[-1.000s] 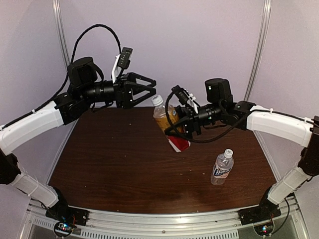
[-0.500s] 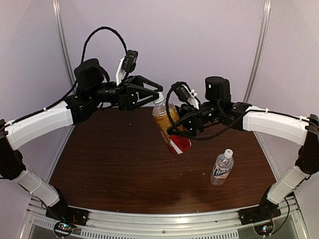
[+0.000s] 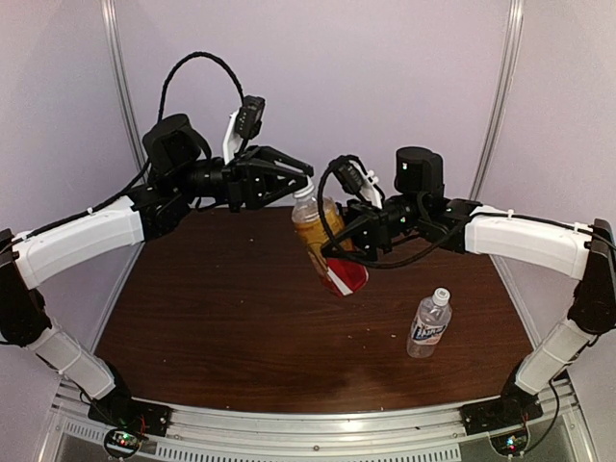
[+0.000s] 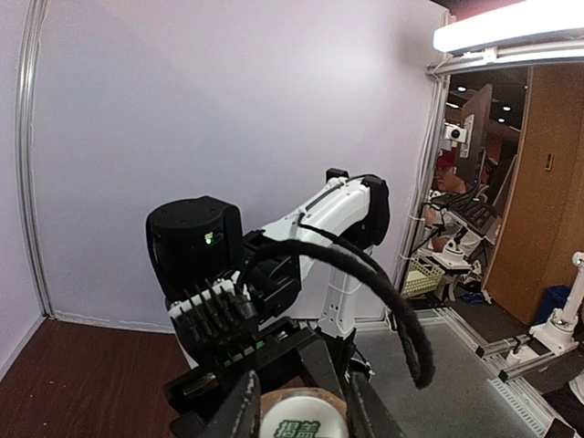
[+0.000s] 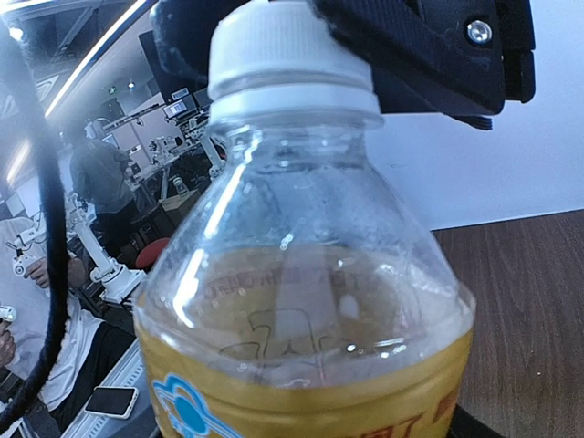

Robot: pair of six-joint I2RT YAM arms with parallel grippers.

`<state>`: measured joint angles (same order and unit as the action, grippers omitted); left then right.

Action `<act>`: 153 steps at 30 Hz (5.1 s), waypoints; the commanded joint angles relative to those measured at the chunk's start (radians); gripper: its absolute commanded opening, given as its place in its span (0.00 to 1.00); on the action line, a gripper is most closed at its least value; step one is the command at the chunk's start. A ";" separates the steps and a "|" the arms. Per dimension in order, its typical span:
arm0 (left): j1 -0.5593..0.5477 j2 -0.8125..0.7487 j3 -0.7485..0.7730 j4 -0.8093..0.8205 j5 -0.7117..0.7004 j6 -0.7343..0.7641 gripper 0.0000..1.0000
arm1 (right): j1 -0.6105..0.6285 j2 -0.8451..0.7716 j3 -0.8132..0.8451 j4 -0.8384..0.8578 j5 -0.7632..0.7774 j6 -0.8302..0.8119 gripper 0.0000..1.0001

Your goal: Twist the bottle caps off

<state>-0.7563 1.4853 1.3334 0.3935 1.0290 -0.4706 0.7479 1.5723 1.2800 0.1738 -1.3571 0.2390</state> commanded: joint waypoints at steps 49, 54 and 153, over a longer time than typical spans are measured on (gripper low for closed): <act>0.038 -0.112 -0.058 -0.062 -0.140 -0.007 0.79 | 0.012 -0.030 0.029 -0.231 0.209 -0.247 0.67; 0.038 -0.072 -0.035 -0.021 0.008 -0.003 0.74 | 0.013 -0.011 0.042 -0.152 0.070 -0.147 0.67; 0.035 -0.044 -0.060 0.031 -0.004 -0.010 0.52 | 0.026 0.006 0.065 -0.129 0.084 -0.112 0.63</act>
<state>-0.7300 1.4326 1.2808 0.3439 0.9806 -0.4526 0.7742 1.5700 1.3457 -0.0170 -1.2438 0.1013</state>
